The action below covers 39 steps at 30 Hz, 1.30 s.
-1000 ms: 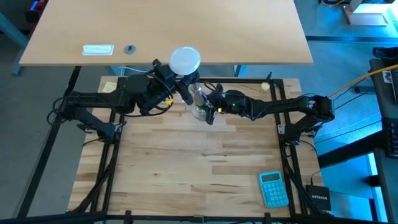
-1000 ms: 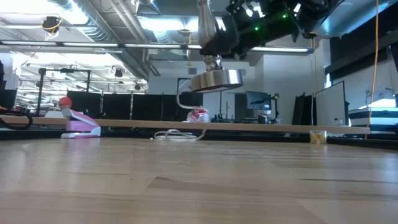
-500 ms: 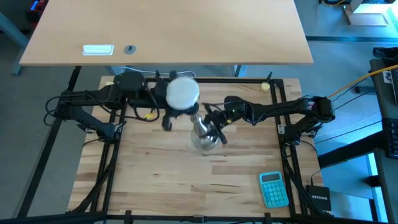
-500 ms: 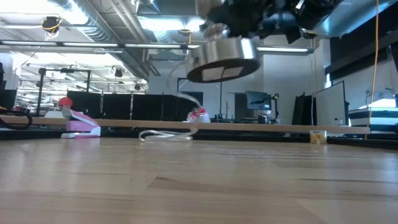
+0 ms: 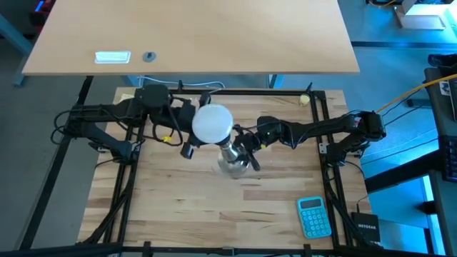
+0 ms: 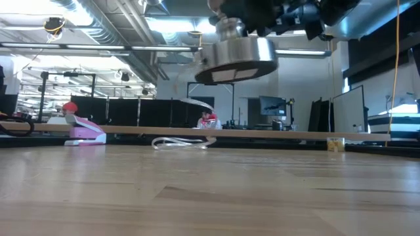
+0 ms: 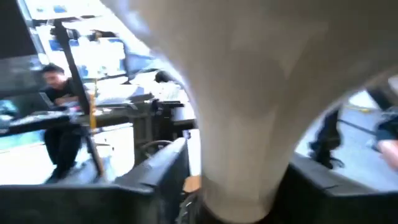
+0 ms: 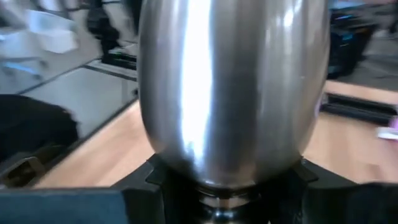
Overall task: Screw lightbulb
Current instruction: Insert the lightbulb into the desk lamp
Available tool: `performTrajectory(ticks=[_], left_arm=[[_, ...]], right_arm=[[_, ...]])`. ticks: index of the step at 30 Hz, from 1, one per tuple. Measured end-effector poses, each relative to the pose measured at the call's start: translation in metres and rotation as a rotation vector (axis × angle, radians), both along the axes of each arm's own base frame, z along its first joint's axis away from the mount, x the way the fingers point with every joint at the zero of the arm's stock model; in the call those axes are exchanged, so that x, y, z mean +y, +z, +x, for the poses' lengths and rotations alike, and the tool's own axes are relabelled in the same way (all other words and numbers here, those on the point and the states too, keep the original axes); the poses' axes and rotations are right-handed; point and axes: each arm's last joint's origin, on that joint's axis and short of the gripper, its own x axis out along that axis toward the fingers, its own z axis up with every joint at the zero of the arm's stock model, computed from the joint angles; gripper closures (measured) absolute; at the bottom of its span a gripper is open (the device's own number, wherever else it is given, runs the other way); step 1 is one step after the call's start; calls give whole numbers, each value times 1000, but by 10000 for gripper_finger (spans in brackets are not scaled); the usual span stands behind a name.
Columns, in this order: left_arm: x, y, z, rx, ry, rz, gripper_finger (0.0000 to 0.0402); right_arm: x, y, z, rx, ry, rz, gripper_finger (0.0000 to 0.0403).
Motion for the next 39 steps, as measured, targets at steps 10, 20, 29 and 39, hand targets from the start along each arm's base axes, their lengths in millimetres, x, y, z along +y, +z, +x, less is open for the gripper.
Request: performTrajectory(ticks=[10,20,29,39], left_arm=[[2,14,-47,50,241,-11,96],[-7,-38,-55,345,494,-102,108],[-22,-139,-21,257,460,-204,120],[-31,-196,-19,244,449,-291,122]], right_arm=[[-18,20,-12,-29,-215,-35,242],[-25,6,-22,-29,-262,-40,242],[-5,-63,-14,12,-273,-14,242],[4,-99,2,-15,-270,41,242]])
